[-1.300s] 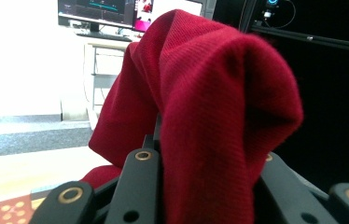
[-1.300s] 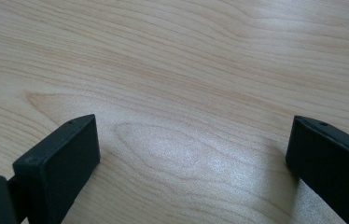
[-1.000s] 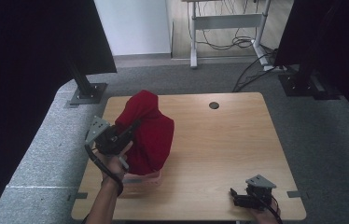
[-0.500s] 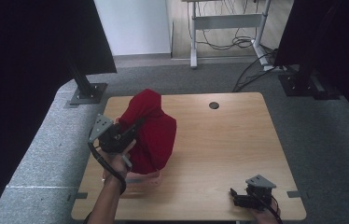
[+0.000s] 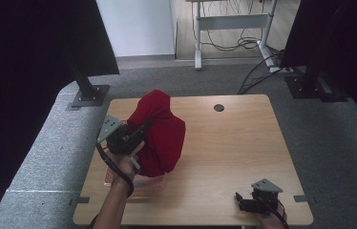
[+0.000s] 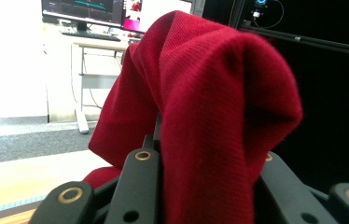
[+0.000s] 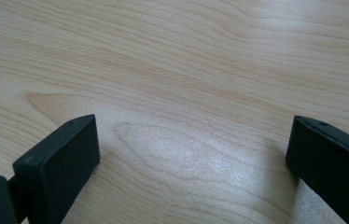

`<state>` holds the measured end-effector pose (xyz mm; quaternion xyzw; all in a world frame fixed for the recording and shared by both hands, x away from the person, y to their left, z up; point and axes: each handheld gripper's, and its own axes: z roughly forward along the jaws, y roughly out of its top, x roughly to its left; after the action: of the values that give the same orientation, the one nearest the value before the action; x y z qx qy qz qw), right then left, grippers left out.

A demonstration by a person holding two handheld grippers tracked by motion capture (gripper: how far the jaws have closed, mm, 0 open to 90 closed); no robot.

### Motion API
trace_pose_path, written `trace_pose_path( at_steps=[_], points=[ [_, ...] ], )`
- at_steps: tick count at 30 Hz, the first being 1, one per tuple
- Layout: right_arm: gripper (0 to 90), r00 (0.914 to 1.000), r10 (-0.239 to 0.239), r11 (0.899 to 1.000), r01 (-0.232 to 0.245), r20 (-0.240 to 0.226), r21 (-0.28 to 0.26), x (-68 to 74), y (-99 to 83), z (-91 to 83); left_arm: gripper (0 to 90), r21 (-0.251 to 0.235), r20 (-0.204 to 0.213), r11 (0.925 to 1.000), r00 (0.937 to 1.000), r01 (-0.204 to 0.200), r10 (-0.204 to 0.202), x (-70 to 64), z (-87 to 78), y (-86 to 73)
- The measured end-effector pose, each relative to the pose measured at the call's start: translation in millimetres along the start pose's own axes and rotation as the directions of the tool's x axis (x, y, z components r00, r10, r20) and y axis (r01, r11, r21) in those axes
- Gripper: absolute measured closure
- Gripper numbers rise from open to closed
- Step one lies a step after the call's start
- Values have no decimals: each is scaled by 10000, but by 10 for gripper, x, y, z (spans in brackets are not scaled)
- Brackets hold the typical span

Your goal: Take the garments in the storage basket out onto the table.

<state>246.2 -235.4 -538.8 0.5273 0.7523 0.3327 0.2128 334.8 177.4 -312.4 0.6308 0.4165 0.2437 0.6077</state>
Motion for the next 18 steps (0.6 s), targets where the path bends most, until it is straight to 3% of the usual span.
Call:
trace_pose_path(
  at_steps=[18],
  points=[
    [25, 10000, 5, 10000, -5, -5, 12, 0, 1, -1, 741, 74, 299, 9998, 9994, -158, 155, -159, 112, 9]
  ],
)
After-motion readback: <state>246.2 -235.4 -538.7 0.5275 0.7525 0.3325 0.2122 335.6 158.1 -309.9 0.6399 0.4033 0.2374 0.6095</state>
